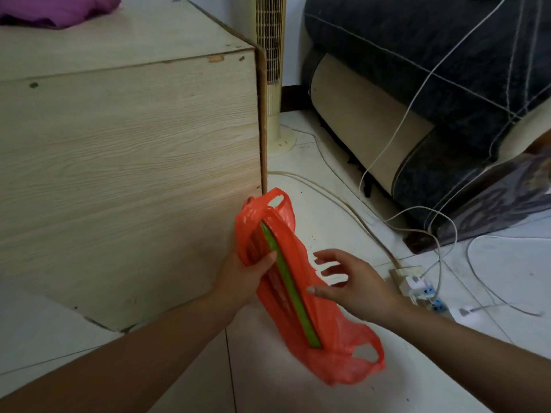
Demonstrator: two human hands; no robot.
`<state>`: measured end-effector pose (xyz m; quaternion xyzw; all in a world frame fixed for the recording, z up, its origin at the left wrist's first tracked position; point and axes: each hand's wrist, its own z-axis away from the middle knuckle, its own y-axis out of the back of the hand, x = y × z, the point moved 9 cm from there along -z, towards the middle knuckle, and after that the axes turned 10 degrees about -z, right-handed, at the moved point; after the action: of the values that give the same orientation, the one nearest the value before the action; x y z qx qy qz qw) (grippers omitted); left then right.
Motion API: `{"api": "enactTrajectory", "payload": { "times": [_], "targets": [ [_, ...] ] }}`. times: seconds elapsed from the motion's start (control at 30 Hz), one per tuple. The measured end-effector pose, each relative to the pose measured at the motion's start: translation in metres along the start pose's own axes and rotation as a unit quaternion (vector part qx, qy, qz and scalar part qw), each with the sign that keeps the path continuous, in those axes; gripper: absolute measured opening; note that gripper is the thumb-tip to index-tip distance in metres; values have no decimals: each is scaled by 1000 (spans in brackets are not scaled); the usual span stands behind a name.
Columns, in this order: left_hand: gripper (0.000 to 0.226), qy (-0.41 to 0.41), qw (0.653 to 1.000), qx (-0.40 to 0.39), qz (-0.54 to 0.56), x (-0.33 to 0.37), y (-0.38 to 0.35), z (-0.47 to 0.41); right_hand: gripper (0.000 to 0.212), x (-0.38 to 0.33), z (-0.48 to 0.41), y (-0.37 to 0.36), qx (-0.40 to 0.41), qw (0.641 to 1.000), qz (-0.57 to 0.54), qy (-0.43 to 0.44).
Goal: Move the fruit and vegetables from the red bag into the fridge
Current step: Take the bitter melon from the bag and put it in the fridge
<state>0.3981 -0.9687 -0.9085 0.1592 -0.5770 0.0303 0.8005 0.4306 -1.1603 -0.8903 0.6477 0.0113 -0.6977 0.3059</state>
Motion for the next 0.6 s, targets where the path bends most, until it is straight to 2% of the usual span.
{"api": "enactTrajectory", "payload": {
  "times": [0.07,0.17,0.33,0.4,0.5,0.6],
  "targets": [
    [35,8,1000,14,11,0,1,1,56,8,6,-5,-21,1000,22,-4],
    [36,27,998,25,47,-1,0,5,61,15,12,-12,-36,996,79,-9],
    [26,63,992,-14,113,0,-13,14,58,8,12,-23,-29,994,102,35],
    [28,76,990,-22,118,-1,-13,14,53,9,8,-21,-27,993,113,30],
    [42,83,991,-72,74,-5,-11,12,46,12,-1,-11,-21,990,139,24],
    [80,45,996,-48,-55,-2,11,7,45,17,-9,5,-2,987,162,9]
  ]
}}
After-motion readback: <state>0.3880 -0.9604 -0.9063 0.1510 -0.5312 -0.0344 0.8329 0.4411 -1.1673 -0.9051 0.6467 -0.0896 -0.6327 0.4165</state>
